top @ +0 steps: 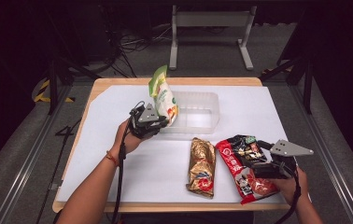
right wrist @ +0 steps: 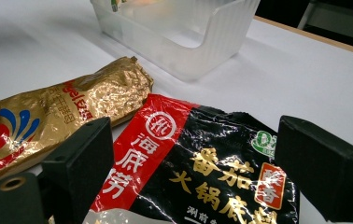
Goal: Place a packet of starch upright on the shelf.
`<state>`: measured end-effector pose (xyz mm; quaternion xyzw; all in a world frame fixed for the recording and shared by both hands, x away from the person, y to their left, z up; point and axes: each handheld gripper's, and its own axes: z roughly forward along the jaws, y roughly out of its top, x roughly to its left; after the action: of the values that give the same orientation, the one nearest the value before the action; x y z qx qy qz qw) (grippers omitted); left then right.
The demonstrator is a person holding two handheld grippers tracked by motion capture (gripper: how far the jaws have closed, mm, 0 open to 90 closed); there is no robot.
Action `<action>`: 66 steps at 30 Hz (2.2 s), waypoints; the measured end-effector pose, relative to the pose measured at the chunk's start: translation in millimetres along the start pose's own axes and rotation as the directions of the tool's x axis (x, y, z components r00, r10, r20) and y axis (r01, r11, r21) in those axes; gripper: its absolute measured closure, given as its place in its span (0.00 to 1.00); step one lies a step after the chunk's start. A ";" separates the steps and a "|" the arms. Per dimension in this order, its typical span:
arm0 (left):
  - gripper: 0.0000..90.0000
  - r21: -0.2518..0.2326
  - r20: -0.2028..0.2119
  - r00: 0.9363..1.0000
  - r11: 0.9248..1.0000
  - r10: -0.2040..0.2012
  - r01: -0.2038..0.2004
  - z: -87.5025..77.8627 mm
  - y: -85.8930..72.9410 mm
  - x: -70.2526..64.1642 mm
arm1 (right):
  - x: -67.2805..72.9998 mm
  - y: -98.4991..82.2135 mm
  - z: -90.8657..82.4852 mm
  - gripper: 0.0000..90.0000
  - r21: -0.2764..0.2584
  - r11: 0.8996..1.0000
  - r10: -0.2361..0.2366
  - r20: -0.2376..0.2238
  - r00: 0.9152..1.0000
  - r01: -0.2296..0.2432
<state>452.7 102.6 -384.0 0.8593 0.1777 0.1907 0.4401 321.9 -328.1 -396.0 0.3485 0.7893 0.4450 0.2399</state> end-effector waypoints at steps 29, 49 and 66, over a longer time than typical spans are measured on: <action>0.30 0.045 0.346 0.912 0.975 -0.221 0.219 19.9 -5.5 -36.7 | 2.3 0.8 0.7 0.14 0.007 1.000 -0.010 0.002 1.000 0.010; 0.18 0.222 0.376 0.859 0.934 -0.347 0.280 102.8 -0.2 -53.8 | 1.9 0.1 2.7 0.14 0.017 1.000 -0.010 0.001 1.000 0.010; 0.53 0.191 0.446 0.835 0.946 -0.323 0.264 107.3 2.9 -58.6 | 1.8 -0.4 4.4 0.14 0.024 1.000 -0.012 -0.010 1.000 0.012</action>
<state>454.4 -0.6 -449.6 0.8673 0.2064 -0.1047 0.4408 323.6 -324.4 -398.6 0.3443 0.7978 0.4357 0.2346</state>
